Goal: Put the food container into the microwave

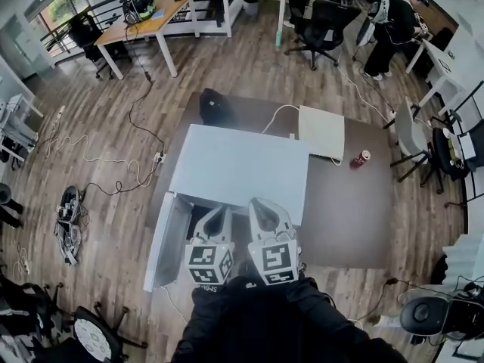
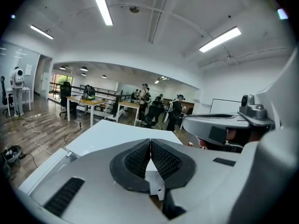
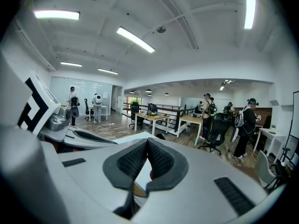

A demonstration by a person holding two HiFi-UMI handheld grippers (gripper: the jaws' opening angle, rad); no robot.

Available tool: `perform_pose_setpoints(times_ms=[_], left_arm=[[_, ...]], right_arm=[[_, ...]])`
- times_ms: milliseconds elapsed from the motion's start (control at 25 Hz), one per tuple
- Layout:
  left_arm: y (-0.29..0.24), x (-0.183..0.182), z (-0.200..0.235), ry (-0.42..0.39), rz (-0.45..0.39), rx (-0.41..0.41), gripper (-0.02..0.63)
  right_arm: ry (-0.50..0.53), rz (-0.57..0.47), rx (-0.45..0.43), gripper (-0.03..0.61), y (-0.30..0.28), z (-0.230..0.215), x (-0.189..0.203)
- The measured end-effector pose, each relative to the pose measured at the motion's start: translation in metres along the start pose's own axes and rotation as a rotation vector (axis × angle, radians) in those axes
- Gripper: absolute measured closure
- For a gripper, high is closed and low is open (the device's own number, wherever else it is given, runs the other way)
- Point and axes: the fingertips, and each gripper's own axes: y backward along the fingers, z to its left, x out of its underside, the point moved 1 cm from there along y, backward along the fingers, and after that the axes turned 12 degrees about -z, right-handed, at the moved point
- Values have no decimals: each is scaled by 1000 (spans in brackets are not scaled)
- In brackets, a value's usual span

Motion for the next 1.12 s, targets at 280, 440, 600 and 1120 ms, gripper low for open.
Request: perform_pose_setpoints(times_ms=[280,440,600,1120], left_arm=[[-4,-22,-14,-42,-50,19,580],[-6,-30,-17,-59,-70,17,581],[-6,-35,-18,-67,-81,11,580],[1,-35,-7,-66,-86,-3,580]], right_arm=[[15,-65,7,555,5,-8,-21],[17,-89,11,554,4,-15,-27],[19,-102,10,555,4,-17,-31],[27,-110,11,555,1,-7,-32]])
